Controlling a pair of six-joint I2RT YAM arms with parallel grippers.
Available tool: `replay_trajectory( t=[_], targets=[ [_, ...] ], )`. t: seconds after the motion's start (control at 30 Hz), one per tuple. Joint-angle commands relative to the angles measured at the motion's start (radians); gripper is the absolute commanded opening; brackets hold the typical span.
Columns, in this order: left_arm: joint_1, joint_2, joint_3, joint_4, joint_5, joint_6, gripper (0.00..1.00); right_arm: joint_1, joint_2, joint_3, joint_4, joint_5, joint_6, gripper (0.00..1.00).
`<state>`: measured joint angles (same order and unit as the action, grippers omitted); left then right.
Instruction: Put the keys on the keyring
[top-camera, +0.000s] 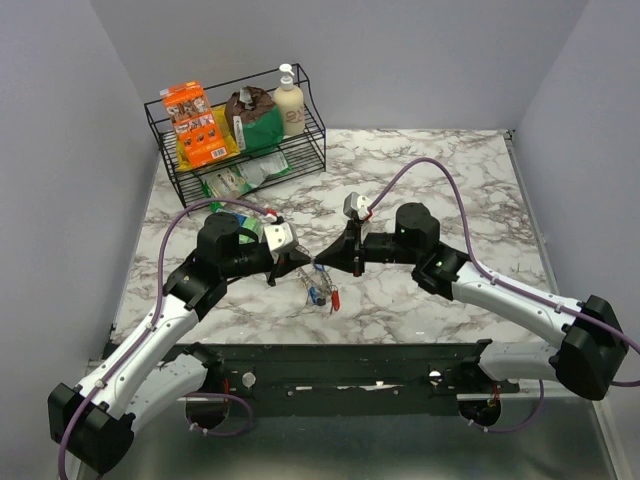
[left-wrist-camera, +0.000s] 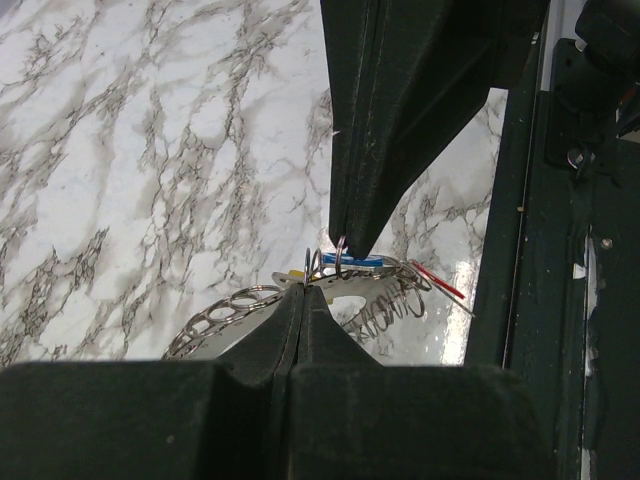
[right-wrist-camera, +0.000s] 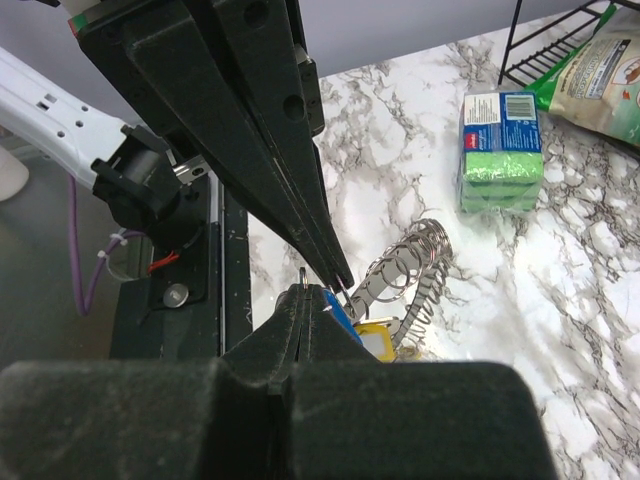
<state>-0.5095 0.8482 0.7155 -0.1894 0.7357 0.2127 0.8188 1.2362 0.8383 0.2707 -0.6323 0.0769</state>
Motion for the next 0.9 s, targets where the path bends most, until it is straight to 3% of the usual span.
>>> replay_trajectory(
  t=[0.0,0.87],
  targets=[
    [-0.006,-0.001,0.010,0.031,0.014,0.002,0.00,0.009,0.016,0.031,-0.036,0.022,-0.023,0.01],
    [-0.009,-0.017,0.004,0.031,0.037,0.007,0.00,0.013,0.023,0.059,-0.096,0.214,0.012,0.00]
  ],
)
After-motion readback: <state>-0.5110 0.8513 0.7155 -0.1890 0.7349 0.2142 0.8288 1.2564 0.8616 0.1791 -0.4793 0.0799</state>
